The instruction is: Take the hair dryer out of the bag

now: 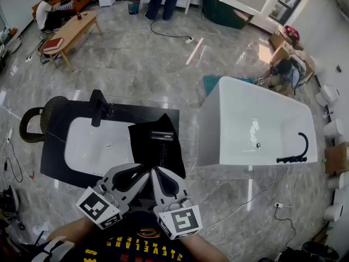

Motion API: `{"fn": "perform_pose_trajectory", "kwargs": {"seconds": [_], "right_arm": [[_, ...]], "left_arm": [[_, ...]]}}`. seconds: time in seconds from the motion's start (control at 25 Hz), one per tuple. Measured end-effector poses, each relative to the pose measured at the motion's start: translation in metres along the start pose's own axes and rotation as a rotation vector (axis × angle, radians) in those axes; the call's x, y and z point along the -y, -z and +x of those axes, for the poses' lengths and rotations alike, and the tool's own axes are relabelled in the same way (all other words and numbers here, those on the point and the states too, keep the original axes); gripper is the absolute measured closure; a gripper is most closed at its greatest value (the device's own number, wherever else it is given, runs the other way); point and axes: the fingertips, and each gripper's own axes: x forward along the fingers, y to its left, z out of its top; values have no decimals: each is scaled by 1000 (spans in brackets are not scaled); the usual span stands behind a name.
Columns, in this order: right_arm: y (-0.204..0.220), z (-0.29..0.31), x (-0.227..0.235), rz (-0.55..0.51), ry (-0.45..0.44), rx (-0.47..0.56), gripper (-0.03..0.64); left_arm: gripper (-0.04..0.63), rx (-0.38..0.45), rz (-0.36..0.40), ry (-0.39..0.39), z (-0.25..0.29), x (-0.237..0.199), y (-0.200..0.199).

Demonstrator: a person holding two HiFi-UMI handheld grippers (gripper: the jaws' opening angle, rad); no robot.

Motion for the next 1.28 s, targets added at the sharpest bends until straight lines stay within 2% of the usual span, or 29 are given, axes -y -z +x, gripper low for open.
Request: {"fn": "perform_pose_trajectory", "kwargs": {"seconds": [1.28], "right_arm": [[6, 0, -2, 16, 25, -18, 609]], "left_arm": [[518, -2, -13, -20, -6, -6, 2]]}}
